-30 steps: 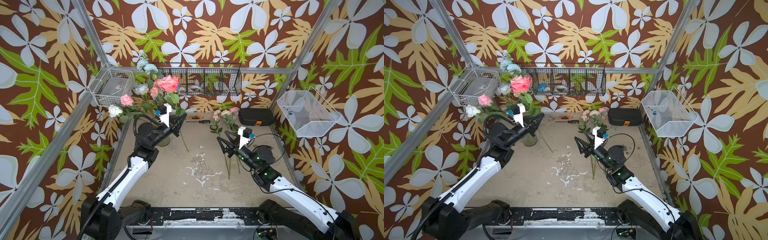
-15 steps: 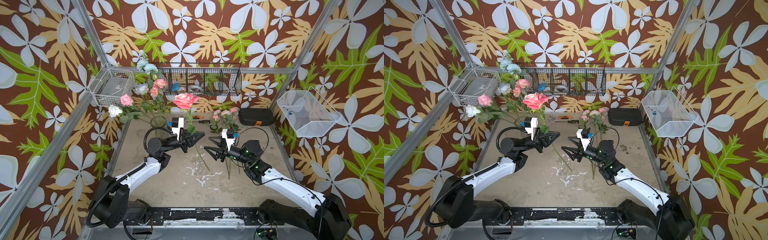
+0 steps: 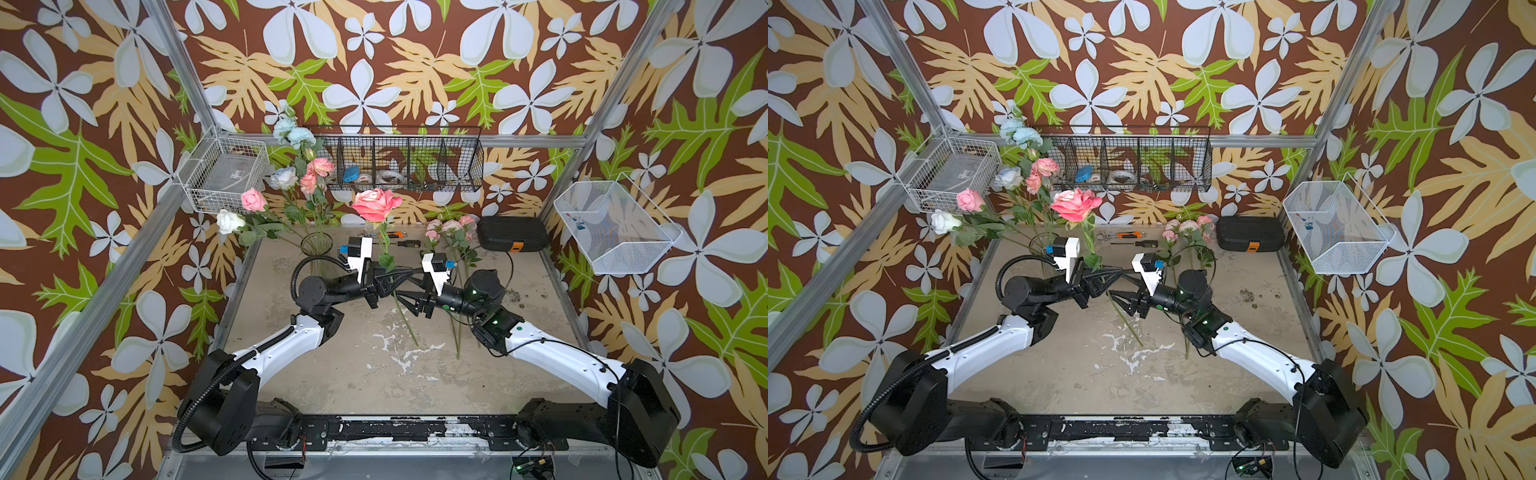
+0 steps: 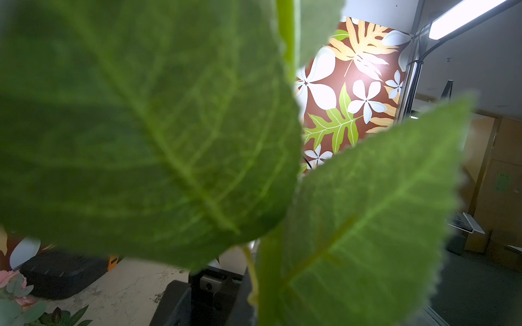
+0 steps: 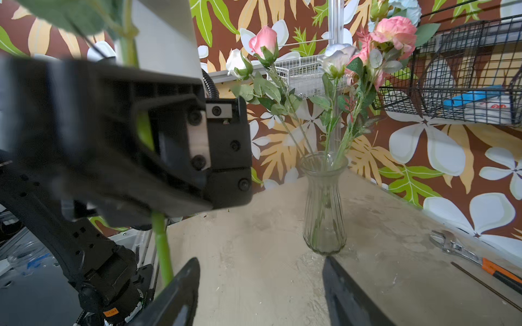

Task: Pick out pink flowers from the vase
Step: Place the flower at the center of the board.

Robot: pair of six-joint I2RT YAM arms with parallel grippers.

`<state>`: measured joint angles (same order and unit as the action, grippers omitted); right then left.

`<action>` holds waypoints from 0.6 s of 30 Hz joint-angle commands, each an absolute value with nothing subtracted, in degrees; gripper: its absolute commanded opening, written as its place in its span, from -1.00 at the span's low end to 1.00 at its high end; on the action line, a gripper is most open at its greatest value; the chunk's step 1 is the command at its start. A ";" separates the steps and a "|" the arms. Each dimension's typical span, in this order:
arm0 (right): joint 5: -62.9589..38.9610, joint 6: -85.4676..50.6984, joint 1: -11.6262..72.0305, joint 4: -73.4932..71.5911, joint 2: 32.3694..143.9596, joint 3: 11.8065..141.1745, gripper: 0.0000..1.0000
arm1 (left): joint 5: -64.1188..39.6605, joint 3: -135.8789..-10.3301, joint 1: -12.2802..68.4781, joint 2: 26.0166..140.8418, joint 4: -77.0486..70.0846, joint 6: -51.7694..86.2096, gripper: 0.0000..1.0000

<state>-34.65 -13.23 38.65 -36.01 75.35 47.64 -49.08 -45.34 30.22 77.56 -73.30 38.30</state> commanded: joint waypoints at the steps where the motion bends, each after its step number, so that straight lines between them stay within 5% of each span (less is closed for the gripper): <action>1: -35.73 -12.41 39.45 -38.28 76.51 49.08 0.33 | -48.51 -45.35 30.37 77.18 -72.77 36.50 -1.00; 6: -35.75 -11.89 39.99 -36.83 76.57 50.55 0.26 | -48.08 -45.05 30.38 76.97 -72.51 35.73 -1.00; 14: -28.95 -9.00 39.99 -28.80 63.65 42.50 0.43 | -46.93 -44.69 30.35 74.60 -66.46 30.96 -1.00; 18: -29.00 -10.58 39.96 -29.95 56.98 37.09 0.73 | -46.23 -44.03 30.35 73.63 -65.80 29.90 -1.00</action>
